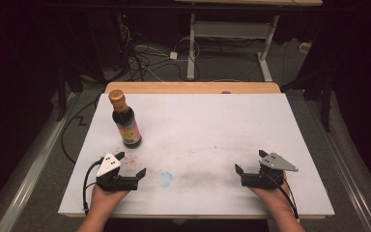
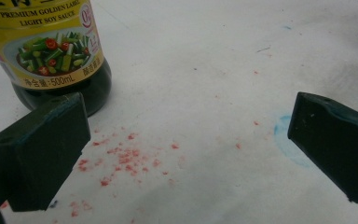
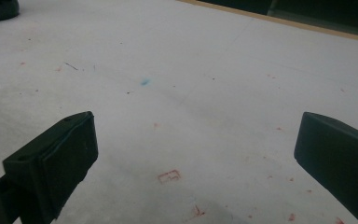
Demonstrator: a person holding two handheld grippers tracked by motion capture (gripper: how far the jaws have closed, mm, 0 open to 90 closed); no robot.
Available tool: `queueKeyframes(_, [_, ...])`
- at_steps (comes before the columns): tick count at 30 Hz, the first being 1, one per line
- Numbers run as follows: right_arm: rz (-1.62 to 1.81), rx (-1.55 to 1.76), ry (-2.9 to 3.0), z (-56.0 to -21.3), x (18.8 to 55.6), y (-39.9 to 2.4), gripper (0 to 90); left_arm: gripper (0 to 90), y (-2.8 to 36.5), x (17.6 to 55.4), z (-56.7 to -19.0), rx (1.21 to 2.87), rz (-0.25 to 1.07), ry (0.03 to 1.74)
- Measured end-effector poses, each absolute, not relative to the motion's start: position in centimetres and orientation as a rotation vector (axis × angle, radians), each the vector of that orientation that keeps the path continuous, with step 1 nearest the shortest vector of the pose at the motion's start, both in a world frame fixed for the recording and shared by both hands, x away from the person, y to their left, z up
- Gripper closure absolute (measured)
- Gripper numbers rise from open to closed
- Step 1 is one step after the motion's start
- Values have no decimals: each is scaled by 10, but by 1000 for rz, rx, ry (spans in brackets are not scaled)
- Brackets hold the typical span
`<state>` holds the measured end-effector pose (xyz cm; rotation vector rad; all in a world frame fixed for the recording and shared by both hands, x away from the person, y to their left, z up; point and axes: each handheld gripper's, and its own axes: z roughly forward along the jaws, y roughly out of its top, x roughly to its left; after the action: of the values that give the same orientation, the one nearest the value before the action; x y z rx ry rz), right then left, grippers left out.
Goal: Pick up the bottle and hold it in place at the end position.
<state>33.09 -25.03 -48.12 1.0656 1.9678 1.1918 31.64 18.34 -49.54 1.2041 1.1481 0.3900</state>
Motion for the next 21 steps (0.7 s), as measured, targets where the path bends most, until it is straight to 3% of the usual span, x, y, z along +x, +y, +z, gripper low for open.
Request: queueKeyframes(21, [1190,1066,1969,-481,330,-250,4,0,185,321,-494,1196,376,1191])
